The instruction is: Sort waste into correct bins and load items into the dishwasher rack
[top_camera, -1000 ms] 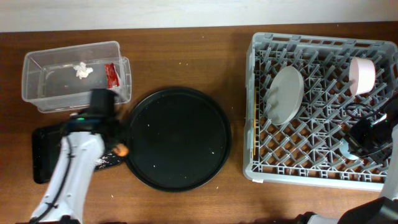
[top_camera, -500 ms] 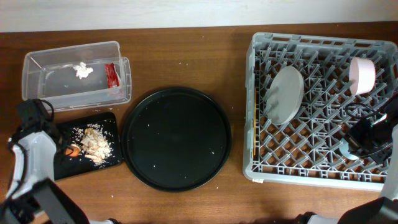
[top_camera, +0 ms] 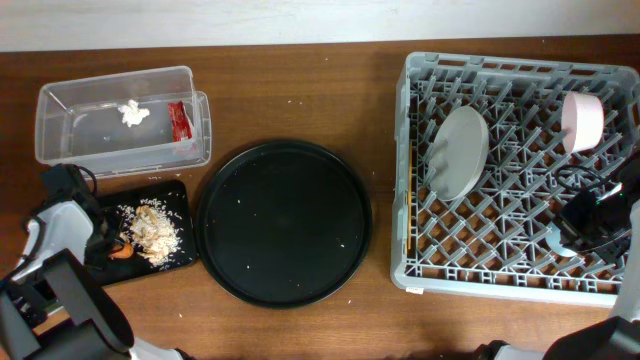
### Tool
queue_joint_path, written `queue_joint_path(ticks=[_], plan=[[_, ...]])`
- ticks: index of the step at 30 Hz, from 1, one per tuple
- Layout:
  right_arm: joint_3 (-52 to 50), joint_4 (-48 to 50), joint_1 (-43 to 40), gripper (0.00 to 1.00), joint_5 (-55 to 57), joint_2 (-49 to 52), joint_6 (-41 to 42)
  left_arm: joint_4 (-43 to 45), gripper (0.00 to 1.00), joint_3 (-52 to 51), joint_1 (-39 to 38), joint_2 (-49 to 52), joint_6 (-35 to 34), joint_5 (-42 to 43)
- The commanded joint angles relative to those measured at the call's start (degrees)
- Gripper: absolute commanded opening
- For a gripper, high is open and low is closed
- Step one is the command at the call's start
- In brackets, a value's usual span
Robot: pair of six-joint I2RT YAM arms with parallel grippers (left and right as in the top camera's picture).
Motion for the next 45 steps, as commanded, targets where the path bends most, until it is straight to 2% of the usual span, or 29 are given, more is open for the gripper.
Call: queue_joint_path(ticks=[1,2,5,7,8,9,12,13,17,22,24,30,31,32,33,34,37,41,45], plan=[[-0.07,0.24,-0.07,0.05,-1.14,-0.74,-0.35,-5.03,0.75,8.09,-0.24,-0.09,4.63,2.34],[-0.07,0.26,-0.04,0.08,-1.97,-0.74,-0.39,-6.71,0.76,10.69,-1.14,-0.39,6.78,3.96],[-0.07,2.47,1.97,0.31,-14.69,-0.74,-9.16,-7.61,0.77,15.37,-5.20,-1.29,14.62,9.70],[-0.07,4.46,6.45,0.47,-25.35,-0.74,-16.90,-7.58,0.87,18.10,-10.86,-1.44,23.91,15.21],[-0.07,5.44,9.35,0.54,-26.25,-0.74,-17.86,-8.44,0.99,18.75,-14.23,-1.44,27.02,15.96],[-0.07,6.75,13.31,0.59,-25.70,-0.74,-18.53,-10.23,0.99,19.15,-18.10,-1.44,29.53,15.76],[-0.07,8.57,21.40,0.61,-17.35,-0.74,-15.41,-19.43,0.99,19.15,-26.03,-1.44,30.95,15.65],[-0.07,8.66,23.10,0.61,-13.73,-0.74,-13.03,-21.94,0.99,19.15,-27.08,-1.44,30.95,15.67],[-0.07,7.52,26.75,0.62,-8.72,-0.74,-13.03,-33.14,0.99,19.12,-28.50,-1.44,30.93,15.67],[-0.31,6.27,29.94,0.61,-8.22,-1.29,-13.00,-36.33,0.99,18.36,-28.70,-5.03,30.91,15.69],[-1.46,7.32,31.45,0.58,-8.22,-3.13,-12.74,-35.69,0.99,16.39,-28.94,-8.44,30.91,15.67],[-15.61,21.51,35.41,0.61,-8.07,-24.57,-10.82,-25.00,0.98,2.21,-29.03,-28.04,30.84,17.29],[-18.67,24.55,35.69,0.66,-7.76,-30.62,-10.82,-22.03,0.96,-0.74,-29.05,-32.70,30.84,17.40],[-21.64,27.39,35.67,0.98,-7.52,-36.85,-10.82,-18.29,0.93,-4.20,-29.05,-38.21,30.88,17.35],[-23.30,28.65,35.67,0.98,-6.97,-40.98,-10.82,-15.76,0.93,-6.69,-29.05,-42.47,30.88,17.35],[-25.07,29.55,35.58,0.98,-6.49,-45.83,-10.82,-12.70,0.99,-9.75,-29.03,-48.06,30.84,17.40],[-26.05,29.40,35.58,0.98,-6.51,-52.37,-10.82,-9.27,0.99,-13.77,-29.03,-57.02,29.07,17.38],[-26.05,29.38,35.58,0.98,-6.49,-55.30,-10.82,-7.63,0.99,-14.21,-29.03,-63.04,28.52,17.35],[-26.05,29.22,35.58,0.98,-6.49,-54.95,-10.82,-7.98,0.99,-14.21,-29.03,-63.56,28.50,17.35]])
